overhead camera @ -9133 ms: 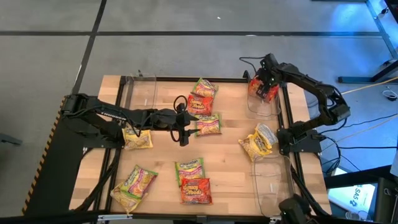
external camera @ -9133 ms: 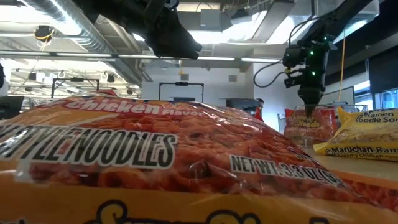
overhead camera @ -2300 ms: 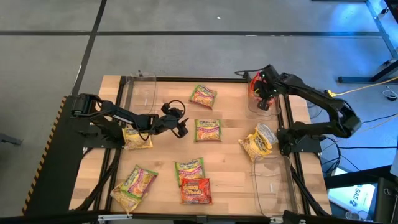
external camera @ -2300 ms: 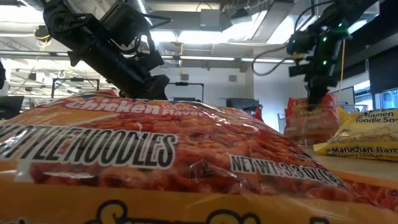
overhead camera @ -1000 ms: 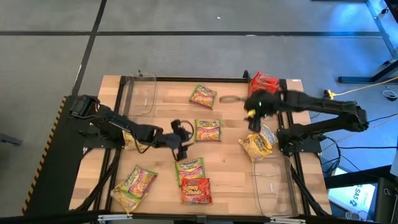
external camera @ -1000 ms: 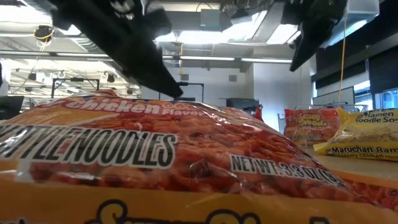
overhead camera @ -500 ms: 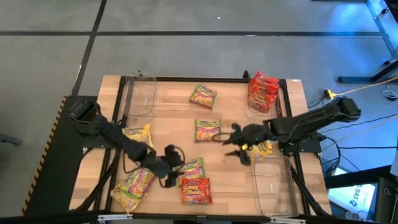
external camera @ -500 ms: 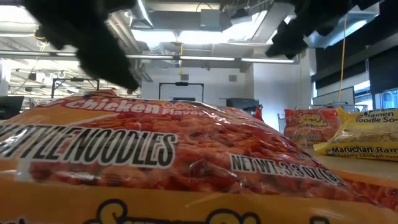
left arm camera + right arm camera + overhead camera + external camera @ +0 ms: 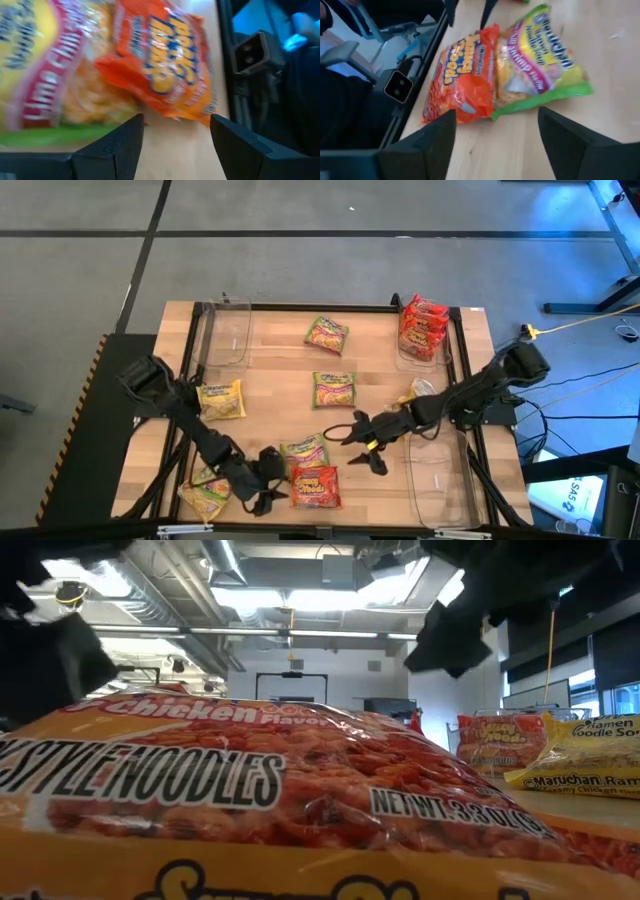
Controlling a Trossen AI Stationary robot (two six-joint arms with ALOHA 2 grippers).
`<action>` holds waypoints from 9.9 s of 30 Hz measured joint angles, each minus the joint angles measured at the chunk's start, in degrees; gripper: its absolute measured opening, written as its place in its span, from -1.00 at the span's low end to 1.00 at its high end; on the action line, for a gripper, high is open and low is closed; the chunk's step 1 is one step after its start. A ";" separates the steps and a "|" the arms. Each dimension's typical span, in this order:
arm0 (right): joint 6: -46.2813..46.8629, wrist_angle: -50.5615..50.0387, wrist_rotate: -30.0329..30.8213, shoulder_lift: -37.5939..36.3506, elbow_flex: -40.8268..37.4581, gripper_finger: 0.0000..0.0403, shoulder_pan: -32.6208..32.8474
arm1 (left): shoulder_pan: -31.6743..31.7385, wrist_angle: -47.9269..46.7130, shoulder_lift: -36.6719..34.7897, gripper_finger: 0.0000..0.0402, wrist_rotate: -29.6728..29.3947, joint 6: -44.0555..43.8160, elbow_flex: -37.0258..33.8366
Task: Sort Maruchan noodles
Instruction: Put the orange noodle pack into the top right transparent bin
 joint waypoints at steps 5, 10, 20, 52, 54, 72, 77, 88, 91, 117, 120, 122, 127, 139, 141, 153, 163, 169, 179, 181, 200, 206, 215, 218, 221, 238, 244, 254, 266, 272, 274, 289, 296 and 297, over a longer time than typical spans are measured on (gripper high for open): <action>2.39 2.97 0.07 4.95 0.00 0.40 0.98 | -0.39 8.40 4.43 0.11 1.42 -0.56 0.04; 5.98 4.52 0.09 8.83 0.03 0.40 0.92 | 0.44 16.92 10.40 0.11 2.97 -0.66 0.04; 12.92 6.68 -0.79 10.90 0.07 0.38 1.62 | 2.95 18.47 11.20 0.11 -7.44 1.04 0.00; 31.82 7.70 0.98 15.97 2.88 0.38 3.45 | 0.06 18.05 9.81 0.09 2.71 -7.45 0.24; 31.75 7.48 0.00 17.23 4.11 0.38 3.45 | -0.19 17.68 10.85 0.08 2.73 -8.54 0.50; 32.15 10.05 -9.76 19.17 6.43 0.38 3.27 | 3.75 17.02 14.31 0.08 0.86 -5.74 3.85; 33.52 10.72 -15.36 18.32 6.47 0.38 2.18 | 3.75 16.87 14.39 0.08 0.15 -4.74 3.80; 36.52 10.73 -5.94 19.27 8.24 0.38 2.81 | 4.22 16.60 14.46 0.08 -2.25 -4.54 3.72; 36.97 10.67 -4.02 20.37 8.33 0.38 2.84 | 4.38 16.60 14.46 0.08 -2.46 -4.53 3.69; 25.34 13.70 2.96 22.53 8.28 -0.75 4.98 | 4.47 18.52 14.47 0.08 -7.24 0.09 3.69; 22.33 13.52 2.69 22.06 8.28 -0.88 4.98 | 4.45 17.68 13.24 0.08 -6.52 2.35 3.67; 20.56 13.15 2.03 21.37 8.28 -0.95 4.98 | 4.30 17.66 12.48 0.08 -6.61 4.00 3.67; 16.44 8.78 0.71 17.38 8.24 -0.98 4.96 | 3.83 15.45 9.46 0.08 -6.92 6.33 3.67; 6.04 -13.06 9.80 3.32 8.22 -1.00 4.90 | 4.96 11.64 4.83 0.08 -16.29 16.51 3.72; 4.32 -17.47 11.52 0.64 8.22 -1.00 4.90 | 5.51 11.57 4.69 0.08 -17.54 18.03 3.69; 0.87 -42.82 19.36 -18.78 8.24 -1.00 -0.55 | 7.61 10.18 4.54 0.08 -17.67 21.22 3.72; -10.68 -57.05 23.21 -33.26 8.24 -1.00 -14.27 | 10.57 9.53 4.55 0.08 -17.03 24.09 3.72; -21.28 -60.09 24.58 -38.56 8.28 -1.00 -24.84 | 13.19 9.26 4.58 0.08 -14.46 25.35 3.72; -30.45 -60.56 17.61 -40.84 8.37 -1.00 -39.74 | 17.04 8.69 4.58 0.08 -11.08 25.69 3.72; -28.77 -59.78 14.19 -39.83 8.37 -1.00 -40.82 | 17.48 8.20 4.60 0.08 -11.05 25.69 3.72; -13.28 -56.58 5.30 -15.16 8.37 0.68 -52.62 | 18.59 8.02 4.60 0.08 -8.02 25.58 3.72; -14.83 -53.99 4.60 -12.15 8.37 0.91 -53.35 | 18.66 7.62 4.60 0.08 -8.04 25.97 3.72; -15.95 -52.90 4.61 -7.53 8.37 0.78 -53.24 | 19.81 7.62 4.62 0.08 -6.88 27.00 3.72; -16.35 -52.13 4.48 -5.49 8.39 0.70 -53.21 | 20.14 7.62 4.62 0.08 -6.04 27.00 3.72; -16.43 -52.43 3.22 -3.97 8.43 0.60 -53.24 | 20.25 7.62 4.62 0.08 -6.01 27.04 3.72; -21.08 -52.13 2.08 -3.27 8.37 -0.61 -53.18 | 20.25 7.58 4.62 0.08 -5.90 28.25 3.72; -23.83 -54.36 2.04 -6.13 9.55 -0.78 -53.18 | 20.25 7.58 4.62 0.08 -5.91 28.78 3.72; -28.03 -68.82 4.64 -17.51 21.46 -0.77 -53.18 | 20.48 7.58 4.62 0.08 -5.88 29.62 3.72; -38.77 -86.21 20.04 -26.19 23.39 -0.76 -53.24 | 20.49 7.58 4.62 0.08 -5.90 30.04 3.72; -46.41 -82.07 21.62 -25.83 16.36 -0.76 -53.26 | 20.49 7.60 4.62 0.08 -5.90 30.05 3.72; -48.86 -80.43 21.58 -25.50 13.29 -0.76 -53.36 | 20.49 7.60 4.62 0.08 -5.91 30.10 3.72; -52.35 -67.98 21.83 -22.79 -0.19 -0.76 -58.47 | 21.27 7.62 4.62 0.08 -6.12 30.58 3.72; -52.33 -65.43 21.41 -22.78 -1.79 -0.55 -58.51 | 21.36 7.62 4.62 0.08 -6.09 30.58 3.72; -52.33 -65.50 21.32 -22.74 -1.81 -0.49 -58.51 | 21.36 7.62 4.62 0.08 -6.10 30.57 3.74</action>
